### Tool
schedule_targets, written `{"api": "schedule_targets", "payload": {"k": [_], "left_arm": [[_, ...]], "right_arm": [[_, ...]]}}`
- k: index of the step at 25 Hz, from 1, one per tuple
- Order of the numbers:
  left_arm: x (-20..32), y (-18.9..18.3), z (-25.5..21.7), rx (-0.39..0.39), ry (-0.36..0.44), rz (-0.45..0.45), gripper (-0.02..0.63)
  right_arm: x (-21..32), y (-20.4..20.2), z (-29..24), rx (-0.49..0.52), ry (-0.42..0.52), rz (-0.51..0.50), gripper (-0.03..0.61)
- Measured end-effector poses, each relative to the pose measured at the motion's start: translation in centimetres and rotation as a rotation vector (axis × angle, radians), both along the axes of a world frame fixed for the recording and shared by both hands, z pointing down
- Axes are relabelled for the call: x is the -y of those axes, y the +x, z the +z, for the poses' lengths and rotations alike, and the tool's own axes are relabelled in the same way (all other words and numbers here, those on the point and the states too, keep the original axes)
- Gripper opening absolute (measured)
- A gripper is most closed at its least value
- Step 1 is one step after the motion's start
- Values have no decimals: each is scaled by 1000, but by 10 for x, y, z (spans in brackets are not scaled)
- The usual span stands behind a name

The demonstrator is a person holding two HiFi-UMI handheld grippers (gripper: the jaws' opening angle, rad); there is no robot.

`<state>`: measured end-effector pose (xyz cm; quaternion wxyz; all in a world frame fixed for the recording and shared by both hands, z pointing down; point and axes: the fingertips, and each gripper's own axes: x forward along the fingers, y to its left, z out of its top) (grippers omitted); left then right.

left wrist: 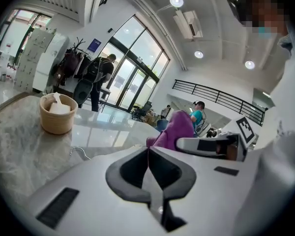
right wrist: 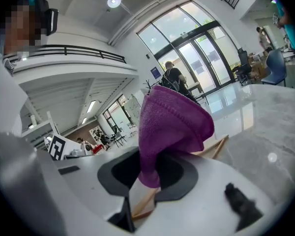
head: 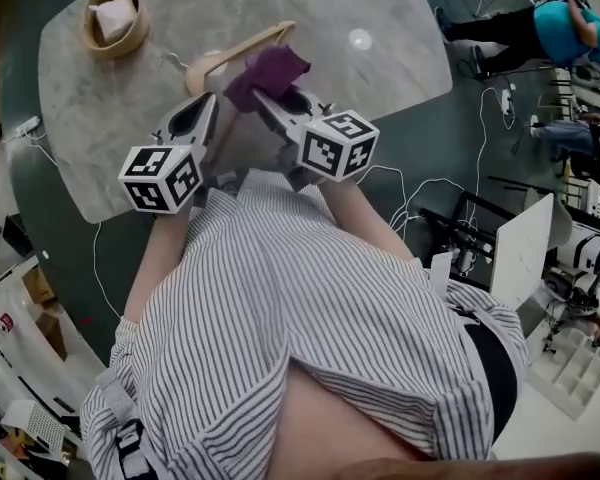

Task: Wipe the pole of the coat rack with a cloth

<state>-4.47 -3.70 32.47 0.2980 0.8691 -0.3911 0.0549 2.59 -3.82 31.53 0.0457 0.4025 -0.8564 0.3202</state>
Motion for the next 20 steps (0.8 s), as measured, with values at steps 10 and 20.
{"api": "schedule_targets", "payload": {"k": [10,20], "left_arm": [[26,5,15,-18,-46,-44,15],[49,22,17,-60,-82,-92,15]], "right_arm": [[28,2,11,-3,-34,-44,80],[60,19,16,0,-59,-87,80]]}}
